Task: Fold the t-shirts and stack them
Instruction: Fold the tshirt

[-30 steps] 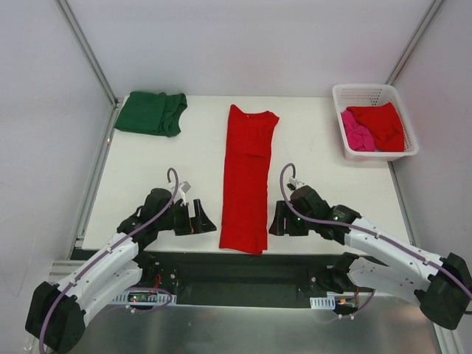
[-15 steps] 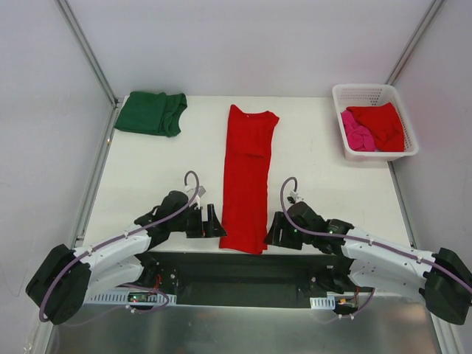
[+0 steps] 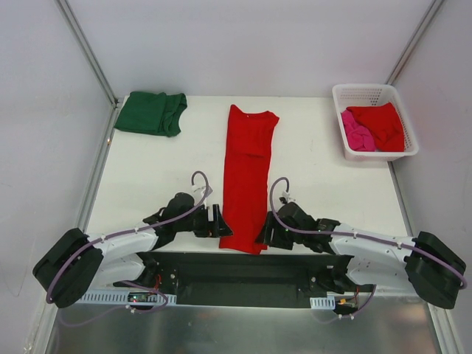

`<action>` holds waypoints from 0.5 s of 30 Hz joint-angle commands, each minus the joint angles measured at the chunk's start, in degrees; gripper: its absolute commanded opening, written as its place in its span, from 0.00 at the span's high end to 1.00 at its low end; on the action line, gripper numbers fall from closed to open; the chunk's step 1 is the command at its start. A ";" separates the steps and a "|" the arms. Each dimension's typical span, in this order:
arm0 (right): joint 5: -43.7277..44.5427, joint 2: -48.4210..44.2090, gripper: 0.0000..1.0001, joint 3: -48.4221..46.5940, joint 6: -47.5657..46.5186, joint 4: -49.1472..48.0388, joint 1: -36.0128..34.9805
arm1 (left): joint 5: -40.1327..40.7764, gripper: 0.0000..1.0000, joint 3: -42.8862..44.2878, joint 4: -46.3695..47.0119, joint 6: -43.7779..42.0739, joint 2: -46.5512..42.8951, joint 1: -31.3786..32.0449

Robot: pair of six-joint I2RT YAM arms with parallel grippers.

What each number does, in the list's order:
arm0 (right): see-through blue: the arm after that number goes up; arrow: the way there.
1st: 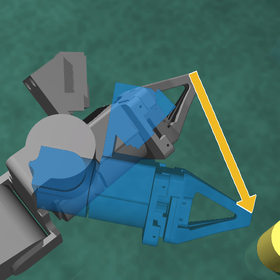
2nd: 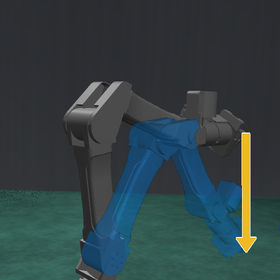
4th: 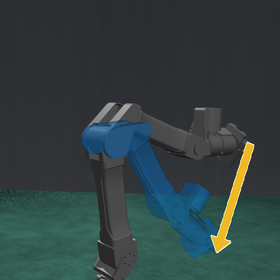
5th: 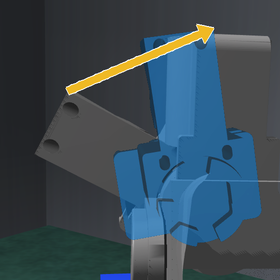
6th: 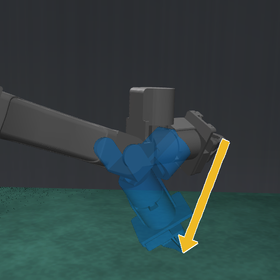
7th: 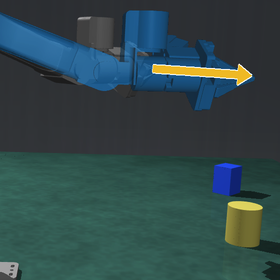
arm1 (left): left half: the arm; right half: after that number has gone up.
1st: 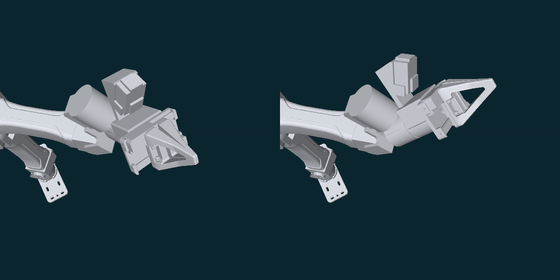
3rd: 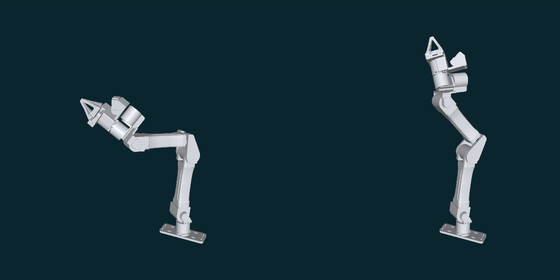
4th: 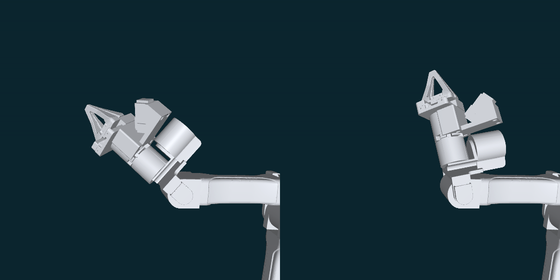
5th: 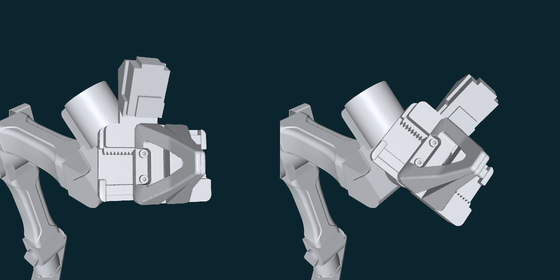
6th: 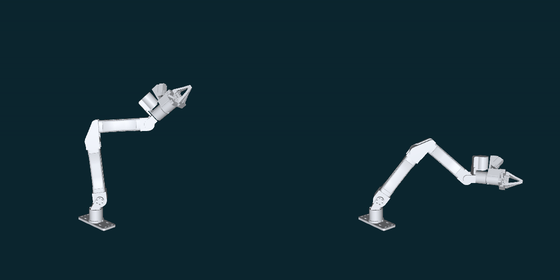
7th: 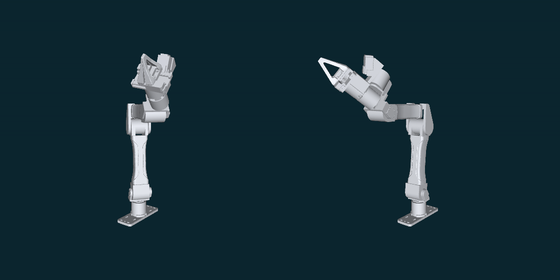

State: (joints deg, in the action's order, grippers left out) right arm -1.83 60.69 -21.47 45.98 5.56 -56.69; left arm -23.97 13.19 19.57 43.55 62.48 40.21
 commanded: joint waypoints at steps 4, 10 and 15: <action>0.95 3.65 0.37 -1.82 0.96 -1.78 -1.76 | 1.12 0.30 -1.68 -0.59 0.92 1.24 2.42; 1.12 2.16 0.36 -1.64 0.96 0.06 -1.94 | 1.64 0.31 -3.43 -4.36 1.63 -3.50 3.30; 0.95 1.37 0.37 -1.20 0.87 1.12 -2.02 | 1.47 0.31 -4.14 -6.21 1.80 -6.32 3.39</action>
State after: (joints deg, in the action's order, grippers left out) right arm -1.78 63.07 -22.44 46.35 3.86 -58.28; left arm -23.33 10.31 17.69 44.82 57.25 43.09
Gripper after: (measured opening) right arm 0.634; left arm 0.691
